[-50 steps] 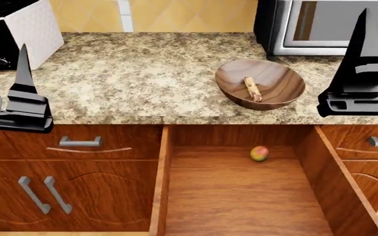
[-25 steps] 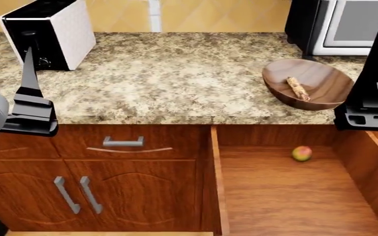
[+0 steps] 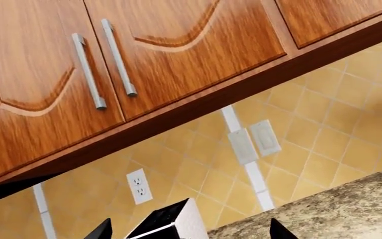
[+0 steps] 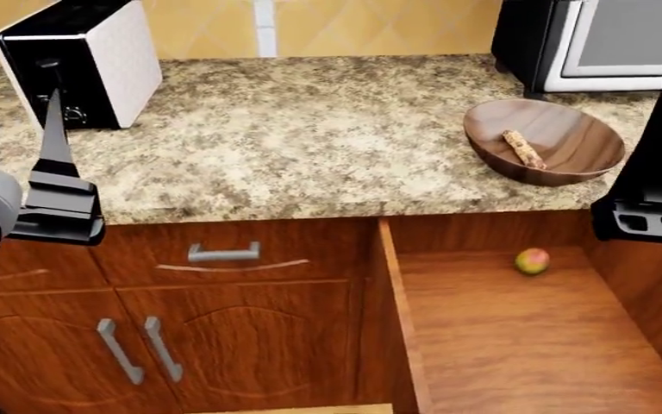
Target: Place the bar in the bowl and close the drawer.
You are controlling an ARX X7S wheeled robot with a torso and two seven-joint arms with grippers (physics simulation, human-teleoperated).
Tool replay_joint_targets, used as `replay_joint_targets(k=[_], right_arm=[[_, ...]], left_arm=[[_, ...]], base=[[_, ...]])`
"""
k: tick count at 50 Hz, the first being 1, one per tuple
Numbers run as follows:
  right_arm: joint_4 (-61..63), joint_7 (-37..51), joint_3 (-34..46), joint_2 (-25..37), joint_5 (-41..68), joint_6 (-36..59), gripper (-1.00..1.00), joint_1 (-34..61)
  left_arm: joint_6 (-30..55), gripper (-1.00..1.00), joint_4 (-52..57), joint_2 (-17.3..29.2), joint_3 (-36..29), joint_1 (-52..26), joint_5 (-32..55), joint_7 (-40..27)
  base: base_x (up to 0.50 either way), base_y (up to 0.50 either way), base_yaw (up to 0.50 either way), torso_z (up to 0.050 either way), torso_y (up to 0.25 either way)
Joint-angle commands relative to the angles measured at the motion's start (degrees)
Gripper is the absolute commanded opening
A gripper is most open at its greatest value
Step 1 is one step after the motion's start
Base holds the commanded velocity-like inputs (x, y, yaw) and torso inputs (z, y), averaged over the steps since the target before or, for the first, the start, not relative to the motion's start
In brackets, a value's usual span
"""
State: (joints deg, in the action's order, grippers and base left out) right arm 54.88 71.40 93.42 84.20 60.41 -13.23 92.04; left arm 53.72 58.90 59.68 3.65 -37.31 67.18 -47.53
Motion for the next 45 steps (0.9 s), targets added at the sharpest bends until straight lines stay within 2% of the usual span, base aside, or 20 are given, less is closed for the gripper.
replay_joint_targets(k=[1,11,31,41,45], right_arm=[[-0.5,0.3,0.4,0.4,-0.2,-2.4,1.0,-1.2],[-0.5,0.4,0.2,0.3,-0.1,-3.0,1.0,-1.4],[-1.2,0.7,0.4,0.0,-0.8,-4.6,1.0,-2.6],[-1.3,1.1,2.0,0.9,-3.5,-6.8,1.0,-5.1],[-1.3,1.2,2.5,1.3,-4.4,-7.4,1.0,-5.8]], left_arm=[[-1.3,1.0,-0.4,0.6,-1.6,0.0,-0.6,-0.4],[-3.0,1.0,0.0,2.6,-0.1,1.6,0.9,-1.1],[-1.9,1.0,-0.4,3.1,-4.4,-4.4,3.4,-2.2],[-9.6,1.0,1.0,4.8,-2.6,-7.4,12.0,1.7],[-13.8,1.0,0.9,6.9,-0.6,-4.5,12.8,4.3]], base=[[0.0,0.0,-0.5,0.0,0.0],[0.0,0.0,-0.5,0.0,0.0],[0.0,0.0,-0.5,0.0,0.0],[0.0,0.0,-0.5,0.0,0.0],[0.0,0.0,-0.5,0.0,0.0]])
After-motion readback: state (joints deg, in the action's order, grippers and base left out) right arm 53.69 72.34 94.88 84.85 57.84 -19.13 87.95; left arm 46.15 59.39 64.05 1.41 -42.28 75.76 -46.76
